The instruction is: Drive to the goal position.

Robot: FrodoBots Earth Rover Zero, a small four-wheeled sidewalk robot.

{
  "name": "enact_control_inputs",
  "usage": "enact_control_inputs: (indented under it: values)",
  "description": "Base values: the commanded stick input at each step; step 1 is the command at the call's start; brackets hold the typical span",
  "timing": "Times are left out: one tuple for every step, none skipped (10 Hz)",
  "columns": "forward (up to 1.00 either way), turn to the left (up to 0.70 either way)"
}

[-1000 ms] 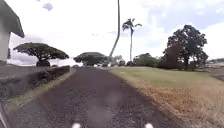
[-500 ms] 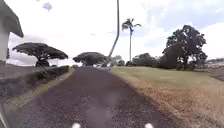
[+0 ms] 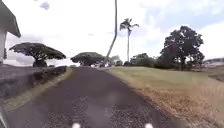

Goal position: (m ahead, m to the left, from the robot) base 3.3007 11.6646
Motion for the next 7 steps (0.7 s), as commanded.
enact_control_inputs:
  values:
    - [0.00,-0.70]
    - [0.00,-0.70]
    - [0.00,-0.70]
    - [0.00,-0.70]
    - [0.00,-0.70]
    - [0.00,-0.70]
    - [0.00,-0.70]
